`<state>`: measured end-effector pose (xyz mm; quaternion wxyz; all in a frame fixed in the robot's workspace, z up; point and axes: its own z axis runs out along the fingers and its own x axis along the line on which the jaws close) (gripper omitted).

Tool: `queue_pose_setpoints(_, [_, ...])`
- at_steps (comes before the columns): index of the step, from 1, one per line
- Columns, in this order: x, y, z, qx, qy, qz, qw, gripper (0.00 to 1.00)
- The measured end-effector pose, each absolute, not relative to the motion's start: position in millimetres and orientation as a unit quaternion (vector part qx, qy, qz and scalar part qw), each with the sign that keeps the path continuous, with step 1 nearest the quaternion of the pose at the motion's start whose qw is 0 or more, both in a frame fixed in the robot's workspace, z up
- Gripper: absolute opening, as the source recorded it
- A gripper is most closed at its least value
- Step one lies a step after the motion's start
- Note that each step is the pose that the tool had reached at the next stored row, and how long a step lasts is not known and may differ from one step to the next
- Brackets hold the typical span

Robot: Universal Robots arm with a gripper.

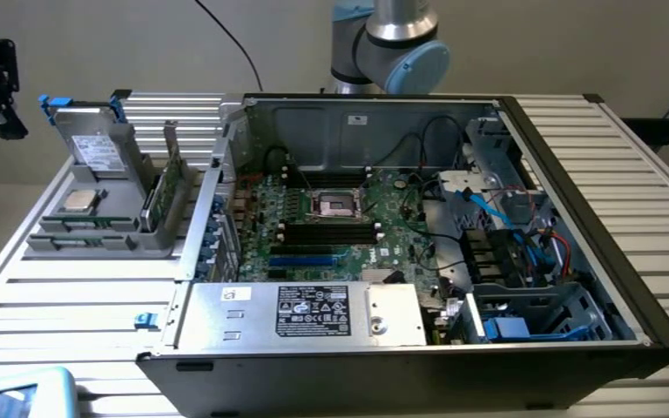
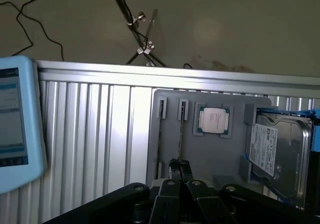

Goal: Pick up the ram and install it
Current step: 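Pick up the ram and move it above insertion slot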

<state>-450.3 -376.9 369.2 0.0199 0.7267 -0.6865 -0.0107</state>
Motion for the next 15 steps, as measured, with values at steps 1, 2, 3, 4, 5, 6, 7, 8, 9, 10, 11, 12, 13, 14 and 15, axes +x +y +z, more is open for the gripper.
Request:
queue_pose_setpoints(1, [-450.2, -376.9, 369.2, 0.727, -0.686, -0.011, 0.020, 0.11])
queue_pose_setpoints(2, [-450.2, -376.9, 369.3, 0.727, -0.686, -0.011, 0.020, 0.11])
queue_pose_setpoints(3, [-450.2, -376.9, 369.3, 0.727, -0.686, -0.011, 0.020, 0.11])
queue_pose_setpoints(4, [-450.2, -376.9, 369.3, 0.727, -0.686, -0.011, 0.020, 0.11])
queue_pose_setpoints(5, [-450.2, -376.9, 369.3, 0.728, -0.686, -0.011, 0.020, 0.11])
queue_pose_setpoints(6, [-450.2, -376.9, 369.3, 0.728, -0.685, -0.011, 0.020, 0.11])
queue_pose_setpoints(7, [-450.2, -376.9, 369.3, 0.728, -0.685, -0.011, 0.020, 0.11])
queue_pose_setpoints(8, [-450.2, -376.9, 369.3, 0.728, -0.685, -0.011, 0.020, 0.12])
queue_pose_setpoints(9, [-450.2, -376.9, 369.3, 0.728, -0.685, -0.011, 0.020, 0.12])
queue_pose_setpoints(10, [-450.2, -376.9, 369.3, 0.728, -0.685, -0.011, 0.020, 0.18])
queue_pose_setpoints(11, [-450.2, -376.9, 369.3, 0.728, -0.685, -0.011, 0.020, 0.25])
queue_pose_setpoints(12, [-450.2, -376.9, 369.3, 0.728, -0.685, -0.011, 0.020, 0.31])
queue_pose_setpoints(13, [-450.2, -376.9, 369.3, 0.728, -0.685, -0.011, 0.020, 0.31])
queue_pose_setpoints(14, [-450.2, -376.9, 369.3, 0.728, -0.685, -0.011, 0.020, 0.36])
queue_pose_setpoints(15, [-450.2, -376.9, 369.3, 0.728, -0.685, -0.011, 0.020, 0.42])
